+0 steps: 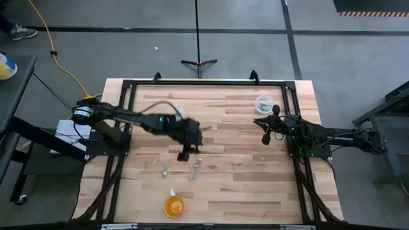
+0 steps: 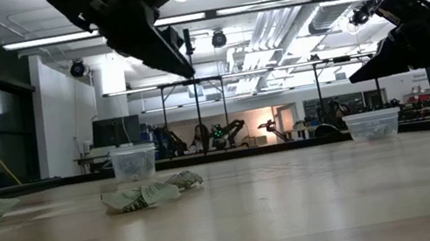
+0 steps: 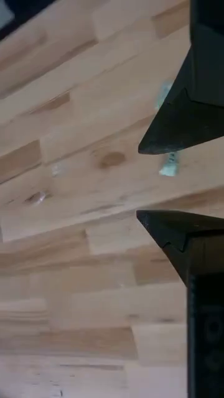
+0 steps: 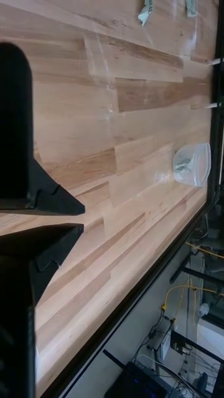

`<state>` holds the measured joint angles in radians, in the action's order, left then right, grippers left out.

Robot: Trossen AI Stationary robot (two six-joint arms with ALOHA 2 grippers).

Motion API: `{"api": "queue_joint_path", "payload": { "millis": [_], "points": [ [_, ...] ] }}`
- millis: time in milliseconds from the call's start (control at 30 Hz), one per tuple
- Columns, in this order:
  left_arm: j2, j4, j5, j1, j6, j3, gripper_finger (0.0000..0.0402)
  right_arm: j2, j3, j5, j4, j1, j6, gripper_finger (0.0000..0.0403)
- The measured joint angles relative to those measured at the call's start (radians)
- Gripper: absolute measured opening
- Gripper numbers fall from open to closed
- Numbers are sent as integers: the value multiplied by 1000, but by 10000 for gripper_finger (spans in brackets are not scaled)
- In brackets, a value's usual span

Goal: Pick and place items into bin
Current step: Put the stevia packet into the left transparent bin

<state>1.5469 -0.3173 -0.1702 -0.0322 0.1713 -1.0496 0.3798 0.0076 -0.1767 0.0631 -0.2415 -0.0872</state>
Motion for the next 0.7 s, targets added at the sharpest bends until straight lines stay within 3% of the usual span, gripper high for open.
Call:
{"api": "queue_joint_path", "payload": {
  "millis": [133,200,700],
  "points": [
    [47,20,191,-107,-141,-1,189,0,0,7,-6,0,0,28],
    [72,24,234,-140,-194,-1,195,0,0,14,-7,0,0,27],
    [259,27,205,-173,-528,-1,322,0,0,38,-13,0,0,26]
  ]
}}
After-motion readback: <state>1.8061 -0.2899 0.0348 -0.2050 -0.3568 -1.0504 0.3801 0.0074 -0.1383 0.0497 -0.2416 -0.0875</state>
